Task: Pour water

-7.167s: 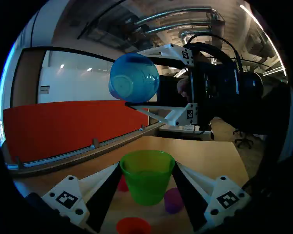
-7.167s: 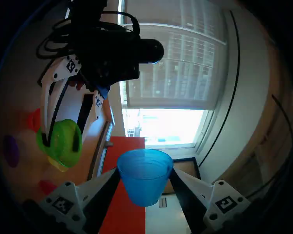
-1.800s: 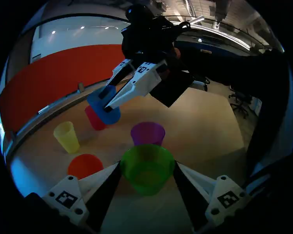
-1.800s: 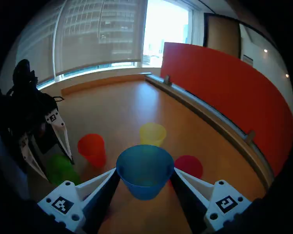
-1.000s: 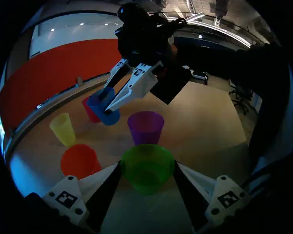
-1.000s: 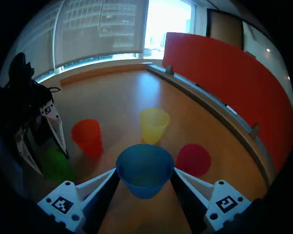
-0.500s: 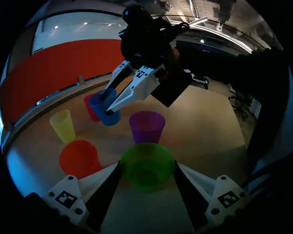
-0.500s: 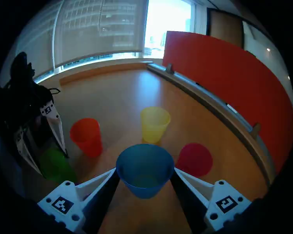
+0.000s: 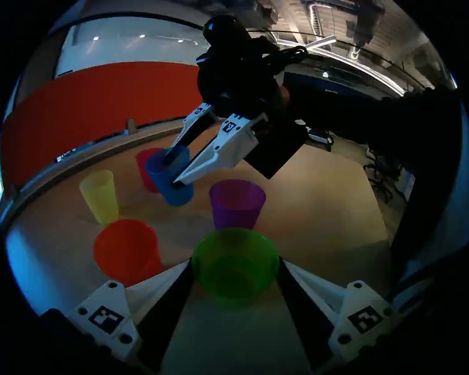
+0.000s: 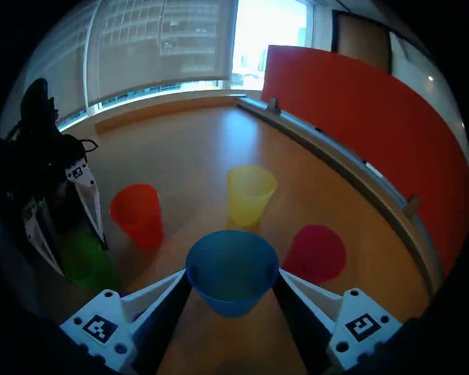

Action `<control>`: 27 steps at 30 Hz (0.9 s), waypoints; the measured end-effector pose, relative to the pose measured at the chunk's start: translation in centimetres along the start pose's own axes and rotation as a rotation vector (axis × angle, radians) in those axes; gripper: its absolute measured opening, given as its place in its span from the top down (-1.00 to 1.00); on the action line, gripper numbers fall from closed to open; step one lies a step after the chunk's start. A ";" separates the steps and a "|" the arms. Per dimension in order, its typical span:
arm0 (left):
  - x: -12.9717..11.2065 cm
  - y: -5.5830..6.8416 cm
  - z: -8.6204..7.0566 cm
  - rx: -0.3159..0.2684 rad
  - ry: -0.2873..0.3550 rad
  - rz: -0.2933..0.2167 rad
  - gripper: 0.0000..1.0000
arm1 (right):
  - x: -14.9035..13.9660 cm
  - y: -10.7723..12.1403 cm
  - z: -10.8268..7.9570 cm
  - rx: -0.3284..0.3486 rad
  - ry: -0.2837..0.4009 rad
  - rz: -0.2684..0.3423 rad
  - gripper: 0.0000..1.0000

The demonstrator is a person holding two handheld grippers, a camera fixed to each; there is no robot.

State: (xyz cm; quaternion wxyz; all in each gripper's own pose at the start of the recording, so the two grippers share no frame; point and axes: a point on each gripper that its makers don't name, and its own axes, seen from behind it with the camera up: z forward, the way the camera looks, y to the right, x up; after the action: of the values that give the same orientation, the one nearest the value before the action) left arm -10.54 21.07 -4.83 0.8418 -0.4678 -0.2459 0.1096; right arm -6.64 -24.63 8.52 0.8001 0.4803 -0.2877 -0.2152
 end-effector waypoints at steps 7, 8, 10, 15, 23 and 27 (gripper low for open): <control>0.4 0.3 0.0 -0.025 0.002 -0.044 -0.99 | -0.2 -0.1 0.4 0.004 -0.004 0.004 -0.82; 0.5 0.1 -0.1 -0.023 0.005 -0.051 -0.99 | -0.3 0.0 0.4 0.004 -0.004 0.005 -0.82; 0.6 0.0 -0.2 -0.022 0.006 -0.059 -0.99 | -0.4 0.0 0.5 0.004 -0.006 0.009 -0.82; 0.4 -0.1 -0.4 -0.017 -0.001 -0.056 -0.99 | -1.0 0.1 0.7 0.004 -0.015 0.015 -0.82; 0.1 0.4 -0.5 -0.019 -0.012 -0.045 -0.99 | -1.7 0.2 1.2 0.006 -0.021 0.028 -0.82; -0.6 0.5 -0.6 -0.016 -0.026 -0.042 -0.99 | -1.9 0.2 1.1 0.008 -0.018 0.034 -0.82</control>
State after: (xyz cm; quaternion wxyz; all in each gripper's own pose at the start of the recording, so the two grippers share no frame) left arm -10.69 20.70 -5.73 0.8369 -0.4679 -0.2674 0.0959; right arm -8.74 -24.08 8.65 0.7990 0.4768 -0.3039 -0.2047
